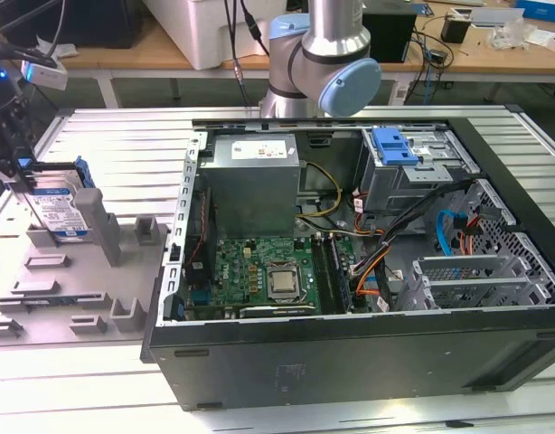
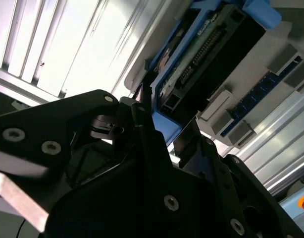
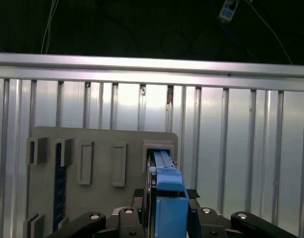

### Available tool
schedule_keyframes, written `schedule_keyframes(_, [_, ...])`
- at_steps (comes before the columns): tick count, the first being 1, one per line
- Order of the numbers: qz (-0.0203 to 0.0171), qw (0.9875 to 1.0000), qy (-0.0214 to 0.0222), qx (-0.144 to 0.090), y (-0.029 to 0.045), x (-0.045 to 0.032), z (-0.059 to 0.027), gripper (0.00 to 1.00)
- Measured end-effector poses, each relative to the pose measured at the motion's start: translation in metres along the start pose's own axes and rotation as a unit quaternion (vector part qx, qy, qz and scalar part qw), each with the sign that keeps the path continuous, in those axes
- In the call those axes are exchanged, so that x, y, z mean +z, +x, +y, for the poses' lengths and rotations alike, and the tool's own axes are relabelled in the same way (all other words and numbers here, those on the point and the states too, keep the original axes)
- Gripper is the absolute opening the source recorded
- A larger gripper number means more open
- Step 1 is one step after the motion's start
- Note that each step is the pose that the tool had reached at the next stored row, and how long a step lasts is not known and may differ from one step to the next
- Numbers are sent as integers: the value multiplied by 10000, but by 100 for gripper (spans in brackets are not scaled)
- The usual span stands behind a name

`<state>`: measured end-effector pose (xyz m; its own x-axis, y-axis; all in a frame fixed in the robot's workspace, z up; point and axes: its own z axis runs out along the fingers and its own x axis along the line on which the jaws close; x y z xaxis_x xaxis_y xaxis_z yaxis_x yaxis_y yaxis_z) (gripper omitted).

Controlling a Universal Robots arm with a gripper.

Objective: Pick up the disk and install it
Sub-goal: 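Pick up the disk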

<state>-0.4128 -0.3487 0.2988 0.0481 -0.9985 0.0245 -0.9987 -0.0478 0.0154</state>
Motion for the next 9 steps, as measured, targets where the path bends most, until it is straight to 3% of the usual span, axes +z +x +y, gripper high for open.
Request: schedule_keyframes(9, [0,10000,0,-6,0,9,0,44])
